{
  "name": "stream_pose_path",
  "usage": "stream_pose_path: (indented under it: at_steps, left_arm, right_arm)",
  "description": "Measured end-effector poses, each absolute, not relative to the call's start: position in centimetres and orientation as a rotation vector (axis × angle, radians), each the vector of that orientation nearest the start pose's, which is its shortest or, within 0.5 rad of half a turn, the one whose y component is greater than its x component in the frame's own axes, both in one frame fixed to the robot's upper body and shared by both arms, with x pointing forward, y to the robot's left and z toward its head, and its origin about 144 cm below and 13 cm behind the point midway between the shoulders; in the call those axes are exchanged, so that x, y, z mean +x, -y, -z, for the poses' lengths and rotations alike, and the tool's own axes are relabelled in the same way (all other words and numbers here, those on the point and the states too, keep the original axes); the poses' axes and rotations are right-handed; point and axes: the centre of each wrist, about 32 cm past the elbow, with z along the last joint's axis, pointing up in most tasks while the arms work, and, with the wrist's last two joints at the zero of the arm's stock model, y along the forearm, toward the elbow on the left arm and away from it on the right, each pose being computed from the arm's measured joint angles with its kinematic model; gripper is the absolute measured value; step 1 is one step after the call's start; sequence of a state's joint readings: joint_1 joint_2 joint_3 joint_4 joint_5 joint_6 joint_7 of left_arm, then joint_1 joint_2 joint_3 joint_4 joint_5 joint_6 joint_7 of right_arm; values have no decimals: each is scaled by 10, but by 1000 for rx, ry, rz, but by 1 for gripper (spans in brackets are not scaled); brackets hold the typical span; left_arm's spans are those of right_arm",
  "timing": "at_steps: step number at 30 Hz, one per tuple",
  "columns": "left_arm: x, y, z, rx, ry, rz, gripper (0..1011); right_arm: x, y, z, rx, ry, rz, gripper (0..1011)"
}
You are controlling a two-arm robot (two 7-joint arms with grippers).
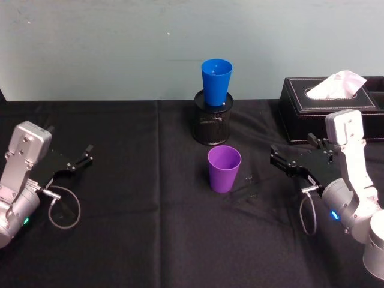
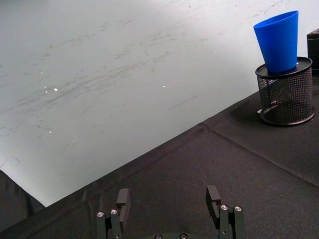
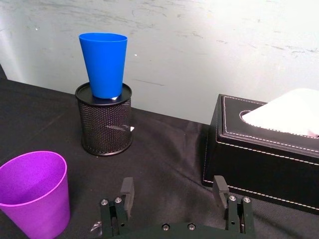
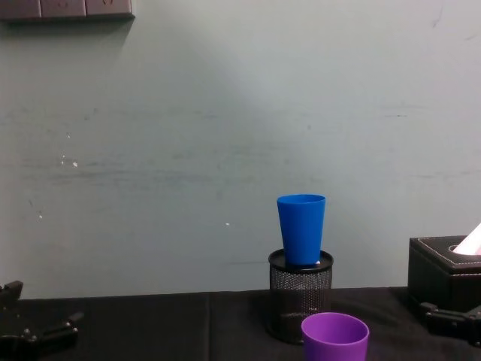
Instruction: Pick up one cup with a gripper and tap it against the other cup.
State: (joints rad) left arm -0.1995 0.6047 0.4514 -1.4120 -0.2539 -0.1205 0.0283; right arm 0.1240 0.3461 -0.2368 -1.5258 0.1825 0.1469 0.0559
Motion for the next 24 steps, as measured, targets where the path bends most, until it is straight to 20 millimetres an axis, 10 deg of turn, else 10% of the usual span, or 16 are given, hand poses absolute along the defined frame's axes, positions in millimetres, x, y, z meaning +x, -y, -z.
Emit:
stream_pose_path:
  at_steps: [24]
  left_arm:
    - [489, -310, -1140, 304, 285, -1248, 1000]
  right_arm:
    - [487, 262, -1161, -247, 45, 1315, 1003]
